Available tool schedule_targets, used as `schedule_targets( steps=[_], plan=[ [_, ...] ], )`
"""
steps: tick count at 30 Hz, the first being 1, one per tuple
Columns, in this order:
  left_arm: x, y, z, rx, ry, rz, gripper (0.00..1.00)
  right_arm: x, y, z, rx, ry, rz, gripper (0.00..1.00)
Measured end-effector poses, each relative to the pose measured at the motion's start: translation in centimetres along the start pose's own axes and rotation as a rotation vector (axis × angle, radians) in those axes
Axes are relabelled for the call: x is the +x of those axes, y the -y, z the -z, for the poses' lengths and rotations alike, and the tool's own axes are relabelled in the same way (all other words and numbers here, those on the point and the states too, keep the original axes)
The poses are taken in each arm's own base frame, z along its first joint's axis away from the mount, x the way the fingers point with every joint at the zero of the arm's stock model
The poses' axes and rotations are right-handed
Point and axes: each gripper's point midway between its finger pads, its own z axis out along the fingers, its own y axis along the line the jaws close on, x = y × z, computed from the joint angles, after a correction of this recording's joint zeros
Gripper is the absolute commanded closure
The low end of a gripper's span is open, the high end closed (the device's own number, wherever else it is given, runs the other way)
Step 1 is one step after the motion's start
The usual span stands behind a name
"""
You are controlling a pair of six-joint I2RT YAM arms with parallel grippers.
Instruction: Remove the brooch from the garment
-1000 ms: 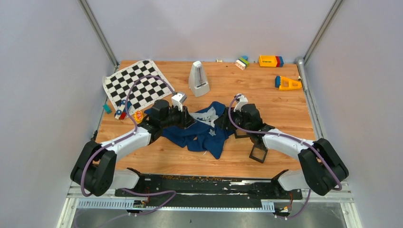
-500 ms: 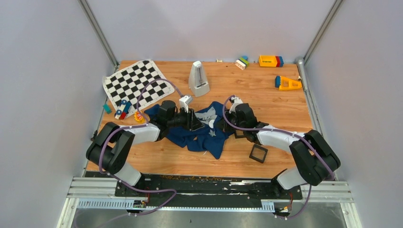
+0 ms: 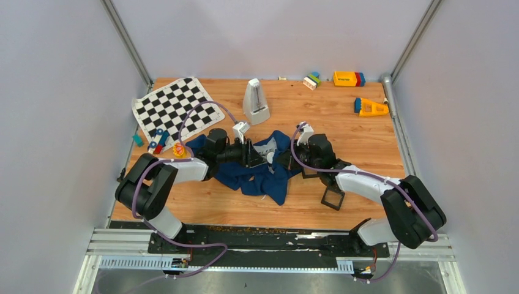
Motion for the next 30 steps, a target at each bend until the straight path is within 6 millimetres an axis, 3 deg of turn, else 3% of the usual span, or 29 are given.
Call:
schedule_targets(
  steps=[7,15,17,20,30],
  plan=[
    [0.4,0.3,-0.5,0.031,-0.017,0.016,0.6,0.0,-0.8,0.0,-0.045,-0.001,0.004,1.0],
    [0.1,0.9,-0.7,0.06,-0.014,0.01,0.7,0.1,-1.7,0.2,-0.096,-0.006,0.008,1.0],
    [0.1,1.0,-0.7,0.064,-0.015,0.011,0.78,0.1,-1.8,0.2,-0.105,-0.007,0.008,1.0],
    [0.0,1.0,-0.7,0.066,-0.015,0.01,0.99,0.0,-2.1,0.2,-0.117,-0.005,0.008,1.0],
    [0.3,0.4,-1.3,0.004,-0.05,-0.029,1.0,0.0,-2.4,0.2,-0.13,-0.008,0.003,1.0]
  ],
)
